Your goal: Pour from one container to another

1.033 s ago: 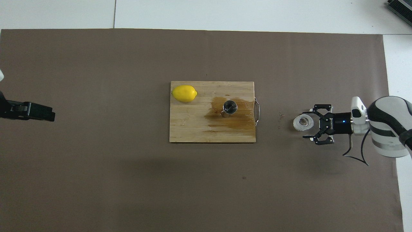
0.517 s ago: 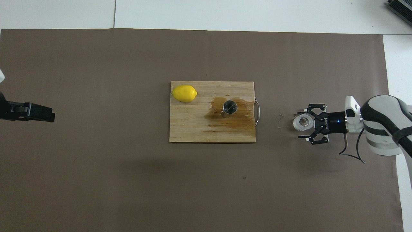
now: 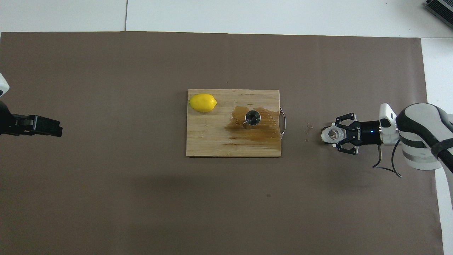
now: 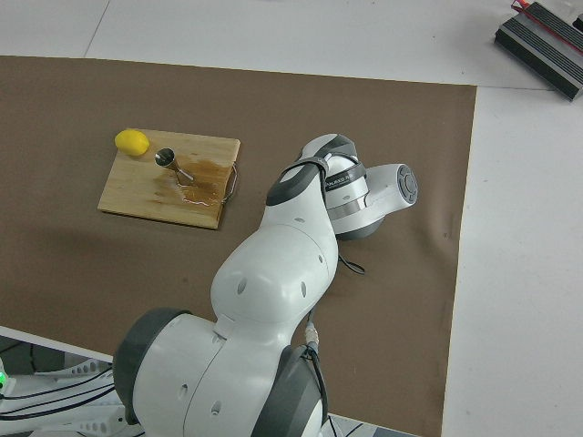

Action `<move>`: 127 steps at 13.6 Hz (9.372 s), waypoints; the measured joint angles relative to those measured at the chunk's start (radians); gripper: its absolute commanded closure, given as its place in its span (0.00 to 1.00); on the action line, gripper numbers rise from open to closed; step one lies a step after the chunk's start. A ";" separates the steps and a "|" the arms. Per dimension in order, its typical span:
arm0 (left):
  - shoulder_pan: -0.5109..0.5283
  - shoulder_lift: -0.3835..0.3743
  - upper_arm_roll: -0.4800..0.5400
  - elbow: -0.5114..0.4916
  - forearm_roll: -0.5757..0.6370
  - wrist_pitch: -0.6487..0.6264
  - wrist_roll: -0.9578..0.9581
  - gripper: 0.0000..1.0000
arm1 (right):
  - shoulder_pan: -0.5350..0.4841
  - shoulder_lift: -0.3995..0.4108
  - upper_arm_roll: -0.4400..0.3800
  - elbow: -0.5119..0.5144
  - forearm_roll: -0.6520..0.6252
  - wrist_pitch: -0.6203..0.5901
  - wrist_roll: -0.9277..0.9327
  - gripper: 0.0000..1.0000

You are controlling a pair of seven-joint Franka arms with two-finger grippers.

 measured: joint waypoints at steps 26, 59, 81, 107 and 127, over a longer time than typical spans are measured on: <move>0.001 -0.009 0.001 -0.002 0.000 0.000 -0.003 0.00 | 0.532 -0.196 0.085 0.173 -0.799 0.190 1.469 0.71; 0.001 -0.009 0.001 -0.002 0.000 0.000 -0.003 0.00 | 0.598 -0.149 0.085 0.294 -1.016 0.047 1.690 0.70; 0.001 -0.009 0.001 -0.002 0.000 0.000 -0.003 0.00 | 0.467 -0.157 0.082 0.253 -0.649 0.185 1.221 0.71; 0.001 -0.009 0.001 -0.002 0.000 -0.001 -0.004 0.00 | 0.035 -0.212 0.086 -0.035 -0.301 0.157 0.425 0.00; 0.001 -0.009 0.001 -0.002 0.000 -0.001 -0.004 0.00 | 0.187 -0.387 0.094 0.137 -0.949 -0.221 2.323 0.00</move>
